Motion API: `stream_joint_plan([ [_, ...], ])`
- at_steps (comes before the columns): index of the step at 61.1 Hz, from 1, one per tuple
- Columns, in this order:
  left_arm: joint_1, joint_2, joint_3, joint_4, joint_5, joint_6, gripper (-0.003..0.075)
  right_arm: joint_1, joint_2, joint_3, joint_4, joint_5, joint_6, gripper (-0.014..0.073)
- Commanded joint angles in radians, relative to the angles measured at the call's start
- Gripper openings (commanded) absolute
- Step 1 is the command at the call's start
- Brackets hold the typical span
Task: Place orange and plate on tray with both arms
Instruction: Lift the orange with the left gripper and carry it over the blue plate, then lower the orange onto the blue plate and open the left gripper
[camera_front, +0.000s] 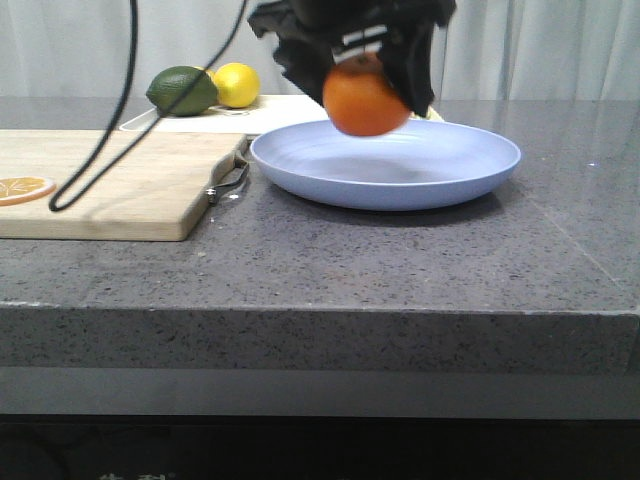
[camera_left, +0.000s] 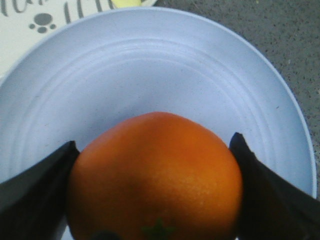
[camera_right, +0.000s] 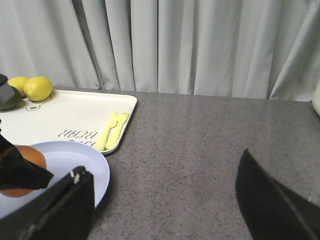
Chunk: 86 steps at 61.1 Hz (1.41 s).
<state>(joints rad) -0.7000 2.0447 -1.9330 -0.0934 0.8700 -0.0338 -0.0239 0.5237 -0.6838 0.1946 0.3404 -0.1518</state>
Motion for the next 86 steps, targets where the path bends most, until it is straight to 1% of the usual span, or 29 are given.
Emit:
stream_joint_plan([
  [1,-0.008,-0.034,-0.035,-0.006,-0.078,-0.004,0.0266,-0.003,0.009,-0.034,0.005,-0.075,-0.001,0.0591],
  [8,-0.006,-0.011,-0.036,-0.003,-0.078,-0.004,0.0286,-0.003,0.009,-0.034,0.005,-0.075,-0.001,0.0591],
  [15,-0.006,0.0,-0.036,-0.003,-0.076,-0.004,0.035,-0.003,0.009,-0.034,0.005,-0.074,-0.001,0.0591],
  [24,-0.006,0.005,-0.036,-0.003,-0.07,-0.004,0.0493,-0.003,0.009,-0.034,0.005,-0.074,-0.001,0.0591],
  [30,-0.006,0.005,-0.046,-0.003,-0.067,-0.004,0.061,-0.003,0.009,-0.034,0.005,-0.074,-0.001,0.0591],
  [34,-0.006,0.005,-0.057,-0.003,-0.056,-0.004,0.0648,-0.003,0.009,-0.034,0.005,-0.074,-0.001,0.0591],
  [41,-0.006,0.005,-0.101,-0.003,0.002,-0.004,0.0656,-0.003,0.009,-0.034,0.005,-0.074,-0.001,0.0591],
  [57,-0.006,0.005,-0.251,0.003,0.222,-0.004,0.0654,-0.003,0.009,-0.034,0.005,-0.074,-0.001,0.0591],
  [60,-0.006,0.005,-0.28,0.008,0.246,-0.004,0.0654,-0.003,0.009,-0.034,0.005,-0.074,-0.001,0.0591],
  [63,-0.006,0.005,-0.311,0.015,0.289,-0.004,0.0642,-0.003,0.009,-0.034,0.005,-0.074,-0.001,0.0591],
  [67,-0.006,0.005,-0.339,0.018,0.318,-0.004,0.0603,-0.003,0.009,-0.034,0.005,-0.074,-0.001,0.0591],
  [72,-0.006,0.005,-0.367,0.018,0.355,-0.004,0.0519,-0.003,0.009,-0.034,0.005,-0.074,-0.001,0.0591],
  [78,-0.006,0.005,-0.39,0.018,0.393,-0.004,0.0379,-0.003,0.009,-0.034,0.005,-0.074,-0.001,0.0591],
  [86,-0.006,0.003,-0.395,0.018,0.408,-0.004,0.0161,-0.003,0.009,-0.034,0.005,-0.074,-0.001,0.0591],
])
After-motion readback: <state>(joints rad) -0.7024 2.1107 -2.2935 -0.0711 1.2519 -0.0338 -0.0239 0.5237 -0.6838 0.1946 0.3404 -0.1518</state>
